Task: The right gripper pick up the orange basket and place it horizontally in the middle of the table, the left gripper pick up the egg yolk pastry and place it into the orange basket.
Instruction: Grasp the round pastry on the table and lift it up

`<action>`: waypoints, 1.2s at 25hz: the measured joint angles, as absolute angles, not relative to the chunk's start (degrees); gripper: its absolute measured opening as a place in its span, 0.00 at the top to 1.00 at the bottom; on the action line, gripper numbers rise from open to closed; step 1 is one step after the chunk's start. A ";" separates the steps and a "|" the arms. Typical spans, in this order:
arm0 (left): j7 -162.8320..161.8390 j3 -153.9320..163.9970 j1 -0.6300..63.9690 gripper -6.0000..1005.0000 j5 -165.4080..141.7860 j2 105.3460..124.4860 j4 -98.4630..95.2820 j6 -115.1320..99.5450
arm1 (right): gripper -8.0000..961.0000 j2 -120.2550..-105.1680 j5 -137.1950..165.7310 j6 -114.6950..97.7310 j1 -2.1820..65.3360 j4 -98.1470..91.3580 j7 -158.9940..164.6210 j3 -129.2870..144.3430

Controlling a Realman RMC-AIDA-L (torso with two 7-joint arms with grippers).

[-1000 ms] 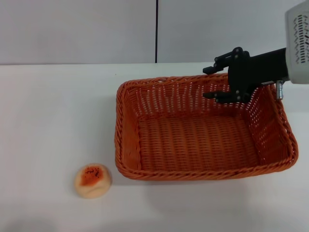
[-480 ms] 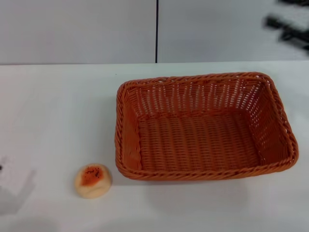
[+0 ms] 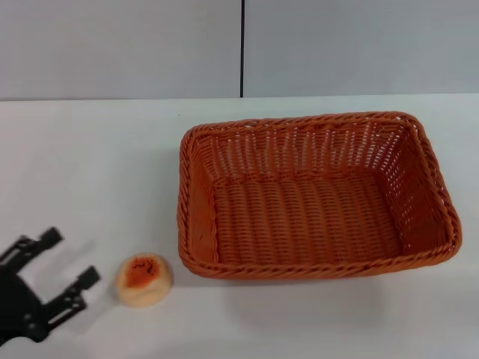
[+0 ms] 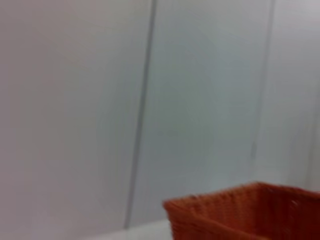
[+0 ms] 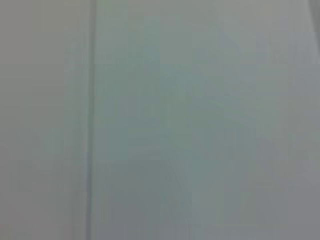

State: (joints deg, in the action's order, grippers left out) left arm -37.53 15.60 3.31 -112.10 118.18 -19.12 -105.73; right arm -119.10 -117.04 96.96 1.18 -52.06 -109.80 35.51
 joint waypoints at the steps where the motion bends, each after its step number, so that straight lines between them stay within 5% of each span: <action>1: -37.53 15.60 3.31 0.27 -112.10 118.18 -19.12 -105.73 | 0.45 -119.07 -117.40 98.38 1.03 -49.61 -110.17 33.44; 9: -34.91 16.49 9.93 0.27 -122.07 118.41 -12.90 -95.03 | 0.45 -119.09 -117.70 100.80 0.77 -46.57 -110.93 30.44; 30: -28.50 16.17 9.31 0.28 -122.62 118.31 -7.41 -87.70 | 0.45 -119.00 -117.87 100.89 2.06 -44.45 -111.00 30.14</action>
State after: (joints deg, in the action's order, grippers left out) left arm -28.50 16.17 9.31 -122.62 118.31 -7.41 -87.70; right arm -119.00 -117.87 100.89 2.06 -44.45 -111.00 30.14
